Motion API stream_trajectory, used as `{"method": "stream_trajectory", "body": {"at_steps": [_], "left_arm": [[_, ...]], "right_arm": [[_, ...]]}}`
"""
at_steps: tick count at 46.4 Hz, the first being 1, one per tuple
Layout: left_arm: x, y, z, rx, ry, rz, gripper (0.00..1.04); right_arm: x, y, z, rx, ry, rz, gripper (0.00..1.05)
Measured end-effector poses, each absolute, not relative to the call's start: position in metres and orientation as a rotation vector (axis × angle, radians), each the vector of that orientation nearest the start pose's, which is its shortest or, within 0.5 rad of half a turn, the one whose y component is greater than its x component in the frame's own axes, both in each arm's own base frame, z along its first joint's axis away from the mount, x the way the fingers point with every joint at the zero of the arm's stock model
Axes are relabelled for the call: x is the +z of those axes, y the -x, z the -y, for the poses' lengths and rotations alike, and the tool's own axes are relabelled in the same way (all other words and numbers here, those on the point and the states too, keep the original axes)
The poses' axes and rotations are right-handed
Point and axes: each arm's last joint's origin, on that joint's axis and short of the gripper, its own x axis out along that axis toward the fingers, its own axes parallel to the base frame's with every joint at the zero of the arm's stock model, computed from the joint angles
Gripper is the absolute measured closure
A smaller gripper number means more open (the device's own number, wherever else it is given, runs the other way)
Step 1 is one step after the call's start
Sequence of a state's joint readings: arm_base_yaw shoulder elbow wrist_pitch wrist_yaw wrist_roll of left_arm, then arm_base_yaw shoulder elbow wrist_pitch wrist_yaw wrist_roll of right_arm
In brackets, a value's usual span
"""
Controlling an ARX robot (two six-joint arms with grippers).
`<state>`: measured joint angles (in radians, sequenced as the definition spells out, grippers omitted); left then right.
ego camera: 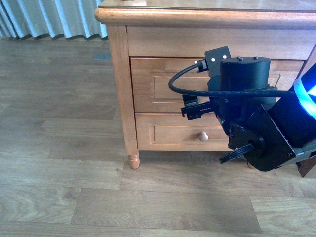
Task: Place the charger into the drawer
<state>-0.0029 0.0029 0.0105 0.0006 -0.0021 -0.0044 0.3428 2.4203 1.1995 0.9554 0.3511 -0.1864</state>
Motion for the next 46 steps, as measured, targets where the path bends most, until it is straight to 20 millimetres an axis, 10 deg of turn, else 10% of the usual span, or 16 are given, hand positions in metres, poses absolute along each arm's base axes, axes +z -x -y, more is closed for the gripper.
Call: {"method": "stream_trajectory", "body": {"at_steps": [29, 46], "left_arm": [[0.1669, -0.0972, 0.0002, 0.000, 0.004, 0.008, 0.06], [0.1669, -0.0972, 0.0002, 0.000, 0.004, 0.008, 0.06]], "right_arm": [[0.0426, -0.4223, -0.1471, 0.033, 0.267, -0.245, 0.33], [0.0427, -0.4208, -0.1481, 0.032, 0.269, -0.245, 0.81]]}}
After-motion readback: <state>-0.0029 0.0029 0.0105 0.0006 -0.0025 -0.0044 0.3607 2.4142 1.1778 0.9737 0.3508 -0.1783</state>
